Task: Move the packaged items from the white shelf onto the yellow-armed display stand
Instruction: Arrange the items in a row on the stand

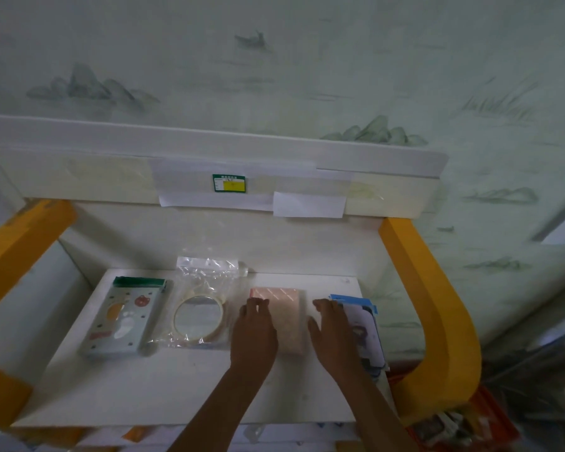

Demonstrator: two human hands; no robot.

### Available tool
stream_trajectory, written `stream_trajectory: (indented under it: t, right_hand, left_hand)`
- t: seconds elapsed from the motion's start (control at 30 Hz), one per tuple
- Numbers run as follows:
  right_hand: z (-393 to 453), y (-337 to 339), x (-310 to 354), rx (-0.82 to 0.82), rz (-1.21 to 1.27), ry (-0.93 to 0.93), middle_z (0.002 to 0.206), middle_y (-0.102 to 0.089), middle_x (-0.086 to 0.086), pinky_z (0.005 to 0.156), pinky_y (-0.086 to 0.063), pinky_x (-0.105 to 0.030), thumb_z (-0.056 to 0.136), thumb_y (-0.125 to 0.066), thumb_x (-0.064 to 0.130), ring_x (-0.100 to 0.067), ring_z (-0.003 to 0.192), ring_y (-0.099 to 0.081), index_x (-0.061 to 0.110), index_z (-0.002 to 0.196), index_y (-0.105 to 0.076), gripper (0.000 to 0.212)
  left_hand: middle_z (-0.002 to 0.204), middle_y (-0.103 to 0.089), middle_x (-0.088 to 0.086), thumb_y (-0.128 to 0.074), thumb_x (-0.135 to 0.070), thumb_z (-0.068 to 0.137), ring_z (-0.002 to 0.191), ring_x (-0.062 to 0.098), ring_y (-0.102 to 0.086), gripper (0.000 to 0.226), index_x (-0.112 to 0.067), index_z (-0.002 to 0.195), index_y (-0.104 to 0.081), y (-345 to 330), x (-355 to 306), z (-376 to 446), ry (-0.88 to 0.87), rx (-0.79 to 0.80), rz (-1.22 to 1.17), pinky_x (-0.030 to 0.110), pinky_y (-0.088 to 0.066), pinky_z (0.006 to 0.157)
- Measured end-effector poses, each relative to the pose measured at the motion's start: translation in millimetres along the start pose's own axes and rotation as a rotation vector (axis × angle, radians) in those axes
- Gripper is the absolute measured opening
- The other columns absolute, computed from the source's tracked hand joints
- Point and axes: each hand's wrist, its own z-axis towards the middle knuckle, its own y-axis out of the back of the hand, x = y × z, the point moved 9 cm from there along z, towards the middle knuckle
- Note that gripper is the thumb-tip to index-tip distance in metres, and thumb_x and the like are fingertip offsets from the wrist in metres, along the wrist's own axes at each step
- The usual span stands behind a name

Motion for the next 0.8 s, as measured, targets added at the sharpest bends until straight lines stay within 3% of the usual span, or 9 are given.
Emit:
stream_trajectory:
  t: [0.1, 0.2, 0.27, 0.43, 0.5, 0.6, 0.7, 0.8]
  right_hand:
    - [-4, 41, -19, -0.155, -0.147, -0.003, 0.106, -0.062, -0.003, 0.083, -0.039, -0.022, 0.095, -0.052, 0.034, -0.016, 0.098, -0.056, 0.016, 0.110, -0.061, 0.026]
    - [-6, 57, -56, -0.115, -0.143, -0.204, 0.122, -0.057, -0.012, 0.093, -0.042, -0.030, 0.095, -0.058, 0.023, -0.024, 0.113, -0.052, 0.008, 0.125, -0.055, 0.034]
    - [-10, 60, -73, -0.073, -0.138, -0.305, 0.129, -0.054, -0.013, 0.097, -0.041, -0.032, 0.096, -0.057, 0.027, -0.027, 0.118, -0.051, 0.009, 0.131, -0.050, 0.040]
    - [-24, 52, -97, 0.056, -0.093, -0.500, 0.135, -0.049, -0.014, 0.100, -0.040, -0.035, 0.100, -0.045, 0.043, -0.028, 0.122, -0.050, 0.009, 0.139, -0.038, 0.052]
    - [-26, 44, -103, 0.098, -0.052, -0.549, 0.135, -0.050, -0.016, 0.097, -0.043, -0.035, 0.100, -0.043, 0.045, -0.029, 0.121, -0.052, 0.008, 0.138, -0.037, 0.054]
    - [-26, 41, -107, 0.129, -0.057, -0.580, 0.134, -0.053, -0.015, 0.093, -0.045, -0.034, 0.101, -0.042, 0.047, -0.029, 0.119, -0.055, 0.007, 0.137, -0.038, 0.054]
    - [-26, 44, -106, 0.132, -0.109, -0.576, 0.135, -0.053, -0.014, 0.091, -0.043, -0.031, 0.102, -0.041, 0.045, -0.028, 0.121, -0.054, 0.007, 0.136, -0.038, 0.051]
    - [-28, 44, -100, 0.101, -0.116, -0.565, 0.133, -0.055, -0.012, 0.095, -0.045, -0.032, 0.100, -0.043, 0.044, -0.026, 0.120, -0.055, 0.009, 0.134, -0.041, 0.049]
  left_hand:
    - [0.122, -0.057, 0.010, -0.059, -0.009, 0.089, 0.113, 0.025, -0.056, 0.039, -0.009, 0.128, -0.057, 1, -31, -2, -0.053, -0.013, -0.196, 0.032, -0.049, 0.092]
    - [0.129, -0.054, 0.007, -0.052, -0.020, 0.098, 0.119, 0.020, -0.052, 0.038, -0.011, 0.135, -0.051, -20, -57, -5, -0.051, 0.102, -0.345, 0.025, -0.041, 0.101]
    - [0.131, -0.054, 0.005, -0.050, -0.024, 0.100, 0.119, 0.018, -0.054, 0.040, -0.012, 0.137, -0.050, -34, -75, -7, -0.056, 0.195, -0.369, 0.025, -0.041, 0.103]
    - [0.110, -0.065, 0.011, -0.050, -0.016, 0.099, 0.103, 0.025, -0.062, 0.022, -0.002, 0.111, -0.063, -63, -108, -9, -0.016, 0.412, -0.434, 0.031, -0.049, 0.091]
    - [0.098, -0.066, 0.006, -0.050, -0.019, 0.099, 0.091, 0.019, -0.061, 0.019, -0.007, 0.099, -0.065, -69, -112, -8, -0.008, 0.426, -0.442, 0.023, -0.049, 0.079]
    - [0.080, -0.059, -0.002, -0.052, -0.018, 0.096, 0.076, 0.012, -0.056, 0.019, -0.016, 0.079, -0.059, -72, -110, -4, 0.037, 0.411, -0.461, 0.011, -0.035, 0.056]
    - [0.075, -0.062, 0.003, -0.055, -0.012, 0.089, 0.072, 0.018, -0.059, 0.018, -0.014, 0.072, -0.060, -75, -108, -2, 0.099, 0.416, -0.483, 0.020, -0.039, 0.057]
    - [0.082, -0.070, 0.009, -0.055, -0.008, 0.088, 0.078, 0.024, -0.067, 0.016, -0.006, 0.080, -0.069, -80, -106, -2, 0.133, 0.429, -0.510, 0.030, -0.054, 0.067]
